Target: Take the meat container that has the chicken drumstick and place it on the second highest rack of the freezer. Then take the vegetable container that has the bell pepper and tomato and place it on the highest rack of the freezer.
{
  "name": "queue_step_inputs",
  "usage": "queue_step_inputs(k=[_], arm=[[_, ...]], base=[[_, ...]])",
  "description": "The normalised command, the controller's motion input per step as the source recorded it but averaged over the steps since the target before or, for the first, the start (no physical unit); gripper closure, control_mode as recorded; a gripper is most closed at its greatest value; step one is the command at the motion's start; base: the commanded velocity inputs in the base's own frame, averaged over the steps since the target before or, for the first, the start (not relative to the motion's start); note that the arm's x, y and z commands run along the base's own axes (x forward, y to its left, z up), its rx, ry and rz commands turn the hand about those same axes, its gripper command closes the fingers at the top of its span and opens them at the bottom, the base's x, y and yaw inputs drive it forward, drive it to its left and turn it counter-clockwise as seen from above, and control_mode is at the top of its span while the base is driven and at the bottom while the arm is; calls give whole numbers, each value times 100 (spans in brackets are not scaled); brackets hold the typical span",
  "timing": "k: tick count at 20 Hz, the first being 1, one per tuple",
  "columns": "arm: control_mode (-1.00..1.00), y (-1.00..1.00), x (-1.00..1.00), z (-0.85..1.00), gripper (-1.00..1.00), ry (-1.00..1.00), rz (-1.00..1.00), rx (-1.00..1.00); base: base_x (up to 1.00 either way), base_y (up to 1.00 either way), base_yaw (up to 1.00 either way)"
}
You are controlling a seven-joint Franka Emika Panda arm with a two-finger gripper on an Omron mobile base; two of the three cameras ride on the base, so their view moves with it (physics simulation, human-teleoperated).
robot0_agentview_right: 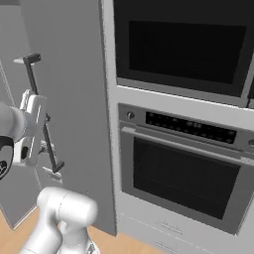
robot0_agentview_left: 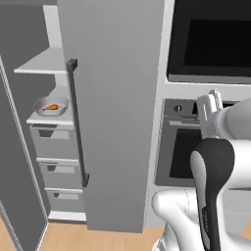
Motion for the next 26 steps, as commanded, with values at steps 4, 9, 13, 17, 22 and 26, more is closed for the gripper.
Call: queue_step_inputs(k=[4,9,13,17,22,26], arm=[[100,0,0,0,-100,0,0,0],[100,0,0,0,-100,0,0,0],[100,0,0,0,-100,0,0,0],[100,0,0,0,-100,0,0,0],[100,0,0,0,-100,0,0,0],[100,0,0,0,-100,0,0,0]], base=[[-29,-100,-8],[-31,-100,-6],[-7,-100,-3],[0,-100,0],[1,-100,0],[13,-100,11]])
